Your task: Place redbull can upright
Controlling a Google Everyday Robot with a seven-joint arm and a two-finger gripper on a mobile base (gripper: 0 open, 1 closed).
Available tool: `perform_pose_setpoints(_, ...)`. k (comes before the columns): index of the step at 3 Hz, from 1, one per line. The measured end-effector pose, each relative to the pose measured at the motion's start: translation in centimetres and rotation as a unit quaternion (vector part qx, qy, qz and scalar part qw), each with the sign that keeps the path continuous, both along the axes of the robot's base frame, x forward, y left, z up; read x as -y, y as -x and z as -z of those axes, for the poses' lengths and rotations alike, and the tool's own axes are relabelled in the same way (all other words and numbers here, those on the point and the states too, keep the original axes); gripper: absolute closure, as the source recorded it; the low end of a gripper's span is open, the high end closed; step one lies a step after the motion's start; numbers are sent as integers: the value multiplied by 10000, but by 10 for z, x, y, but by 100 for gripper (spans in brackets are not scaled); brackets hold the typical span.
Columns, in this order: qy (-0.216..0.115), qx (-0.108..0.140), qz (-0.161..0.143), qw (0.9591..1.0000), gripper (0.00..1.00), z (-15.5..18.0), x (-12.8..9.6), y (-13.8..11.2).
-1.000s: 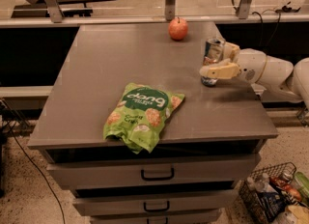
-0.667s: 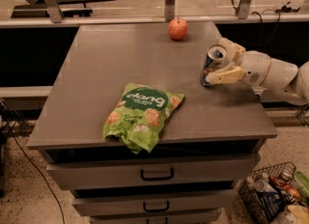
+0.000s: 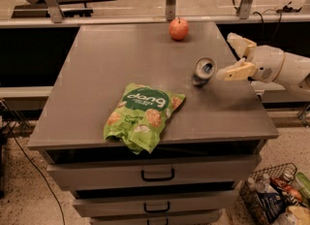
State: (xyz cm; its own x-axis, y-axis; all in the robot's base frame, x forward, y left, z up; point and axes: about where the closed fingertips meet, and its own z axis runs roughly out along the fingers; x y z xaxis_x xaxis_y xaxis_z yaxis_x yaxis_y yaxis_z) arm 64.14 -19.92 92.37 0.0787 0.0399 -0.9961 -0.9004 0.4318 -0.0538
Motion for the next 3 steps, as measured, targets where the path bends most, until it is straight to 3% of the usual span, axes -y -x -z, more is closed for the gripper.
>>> perform_pose_setpoints(1, 255, 3, 62, 9997, 0, -21, 9, 2)
perform_pose_setpoints(3, 313, 95, -86, 9994, 0, -20, 10, 6)
